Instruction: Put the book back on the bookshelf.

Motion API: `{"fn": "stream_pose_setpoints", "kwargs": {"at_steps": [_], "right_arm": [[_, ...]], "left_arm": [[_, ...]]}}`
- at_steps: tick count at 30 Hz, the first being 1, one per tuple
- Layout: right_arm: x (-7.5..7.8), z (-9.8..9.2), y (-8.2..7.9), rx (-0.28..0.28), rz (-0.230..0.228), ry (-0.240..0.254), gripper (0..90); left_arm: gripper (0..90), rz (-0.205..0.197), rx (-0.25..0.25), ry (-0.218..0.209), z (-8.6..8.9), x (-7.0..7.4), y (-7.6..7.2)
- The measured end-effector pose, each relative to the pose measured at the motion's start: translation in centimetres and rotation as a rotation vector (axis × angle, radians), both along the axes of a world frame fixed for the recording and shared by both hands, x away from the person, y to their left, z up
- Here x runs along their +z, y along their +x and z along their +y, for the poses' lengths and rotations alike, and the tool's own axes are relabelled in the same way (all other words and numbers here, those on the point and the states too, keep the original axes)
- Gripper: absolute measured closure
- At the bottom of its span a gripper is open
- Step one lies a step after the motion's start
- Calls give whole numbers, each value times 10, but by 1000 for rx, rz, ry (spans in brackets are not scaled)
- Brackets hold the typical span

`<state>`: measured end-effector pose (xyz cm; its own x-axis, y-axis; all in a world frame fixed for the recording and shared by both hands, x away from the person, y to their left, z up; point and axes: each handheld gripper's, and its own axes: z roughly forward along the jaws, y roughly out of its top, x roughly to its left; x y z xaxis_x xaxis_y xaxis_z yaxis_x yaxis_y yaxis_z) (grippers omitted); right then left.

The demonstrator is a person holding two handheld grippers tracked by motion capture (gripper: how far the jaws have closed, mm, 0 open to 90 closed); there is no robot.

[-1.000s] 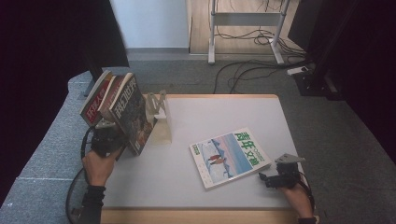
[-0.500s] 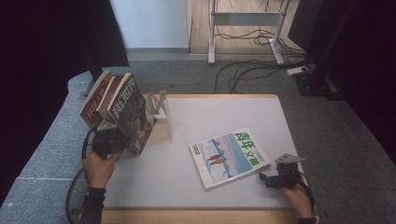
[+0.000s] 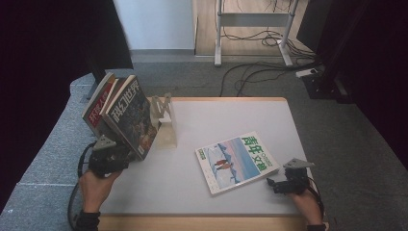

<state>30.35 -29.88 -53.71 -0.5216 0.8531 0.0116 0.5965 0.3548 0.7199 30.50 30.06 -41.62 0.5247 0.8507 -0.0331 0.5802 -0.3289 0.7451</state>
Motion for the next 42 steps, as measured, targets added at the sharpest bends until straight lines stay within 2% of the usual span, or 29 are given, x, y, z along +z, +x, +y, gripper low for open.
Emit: {"fn": "stream_pose_setpoints", "kwargs": {"at_steps": [4, 8, 13, 17, 21, 24, 33, 38, 40, 41, 42], "right_arm": [[0, 0, 0, 0, -1, 0, 0], [0, 0, 0, 0, -1, 0, 0], [0, 0, 0, 0, -2, -1, 0], [0, 0, 0, 0, -3, -3, 0], [0, 0, 0, 0, -3, -3, 0], [0, 0, 0, -1, -3, -4, 0], [0, 1, -1, -6, -4, -5, 0], [0, 1, -1, -8, -6, -6, 0], [0, 1, -1, -10, -6, -7, 0], [0, 1, -2, -11, -7, -6, 0], [0, 2, -2, -11, -7, -7, 0]], "left_arm": [[290, -23, -64, -2, -12, -3, -4], [152, -12, -118, -1, -27, -9, -3], [136, 8, -183, -37, -40, -16, -1], [79, 31, -223, -22, -53, -23, 4], [17, 39, -268, 17, -68, -31, 8], [5, 44, -292, 38, -77, -36, 11], [0, 52, -354, 59, -101, -42, 23], [0, 78, -395, 67, -117, -44, 32], [0, 82, -410, 51, -123, -45, 36], [0, 89, -420, 16, -126, -46, 39], [0, 96, -426, 0, -126, -47, 41]]}}
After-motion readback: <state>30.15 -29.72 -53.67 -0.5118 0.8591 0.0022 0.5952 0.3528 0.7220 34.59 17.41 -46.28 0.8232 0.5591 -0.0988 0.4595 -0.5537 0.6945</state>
